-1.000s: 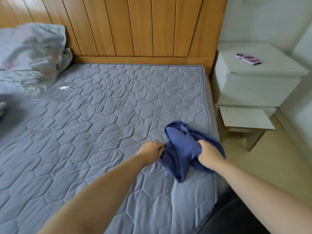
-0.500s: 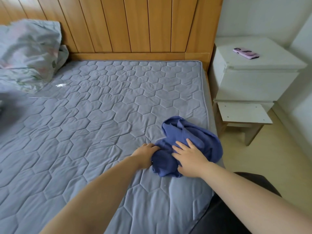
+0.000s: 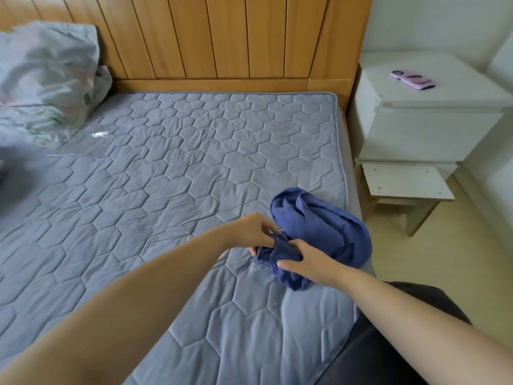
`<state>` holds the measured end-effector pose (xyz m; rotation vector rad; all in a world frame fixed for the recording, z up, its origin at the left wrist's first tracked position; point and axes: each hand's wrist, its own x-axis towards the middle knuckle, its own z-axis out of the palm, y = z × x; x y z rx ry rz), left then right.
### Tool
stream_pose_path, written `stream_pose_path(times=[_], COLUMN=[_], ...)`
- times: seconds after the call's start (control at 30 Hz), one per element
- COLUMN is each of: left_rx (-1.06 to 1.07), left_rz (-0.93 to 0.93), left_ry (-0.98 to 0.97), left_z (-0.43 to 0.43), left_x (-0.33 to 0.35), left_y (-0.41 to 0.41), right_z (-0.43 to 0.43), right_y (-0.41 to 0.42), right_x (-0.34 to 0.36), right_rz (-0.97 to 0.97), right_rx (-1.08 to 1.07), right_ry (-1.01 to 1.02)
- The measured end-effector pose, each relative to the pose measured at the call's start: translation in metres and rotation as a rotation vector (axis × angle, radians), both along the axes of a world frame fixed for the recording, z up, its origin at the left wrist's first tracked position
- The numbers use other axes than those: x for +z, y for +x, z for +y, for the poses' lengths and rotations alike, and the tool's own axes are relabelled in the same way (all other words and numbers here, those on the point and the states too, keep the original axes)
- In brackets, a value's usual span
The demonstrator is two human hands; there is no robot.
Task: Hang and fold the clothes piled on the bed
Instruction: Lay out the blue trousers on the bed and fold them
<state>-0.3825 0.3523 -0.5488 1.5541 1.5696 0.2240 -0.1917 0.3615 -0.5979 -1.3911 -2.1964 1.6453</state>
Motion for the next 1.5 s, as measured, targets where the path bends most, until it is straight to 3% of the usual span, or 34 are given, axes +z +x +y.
stream_pose_path(times=[0.13, 0.27, 0.47, 0.57, 0.77, 0.97, 1.23, 1.5], left_rx=[0.061, 0.09, 0.094, 0.119, 0.204, 0.37, 0.481, 0.602], left_rz=[-0.104, -0.016, 0.022, -0.034, -0.159, -0.329, -0.328, -0.231], left_ry=[-0.066, -0.035, 0.001, 0.018, 0.054, 0.109, 0.339, 0.809], left_z=[0.003, 0.01, 0.013, 0.013, 0.017, 0.02, 0.037, 0.055], left_x=[0.01, 0.014, 0.019, 0.023, 0.029, 0.045, 0.119, 0.269], left_y=[0.004, 0.01, 0.017, 0.022, 0.027, 0.03, 0.034, 0.046], right_z=[-0.006, -0.01, -0.013, -0.012, -0.008, 0.019, 0.058, 0.075], right_y=[-0.007, -0.012, -0.01, -0.009, 0.0, 0.017, 0.024, 0.028], right_x=[0.0, 0.012, 0.018, 0.02, 0.025, 0.047, 0.152, 0.311], right_rz=[0.008, 0.098, 0.046, 0.083, 0.036, -0.026, -0.095, -0.113], right_rx=[-0.001, -0.099, -0.286, -0.366, -0.326, -0.495, -0.583, -0.671], right_ry=[0.007, 0.077, 0.213, 0.239, 0.309, 0.436, 0.756, 1.062])
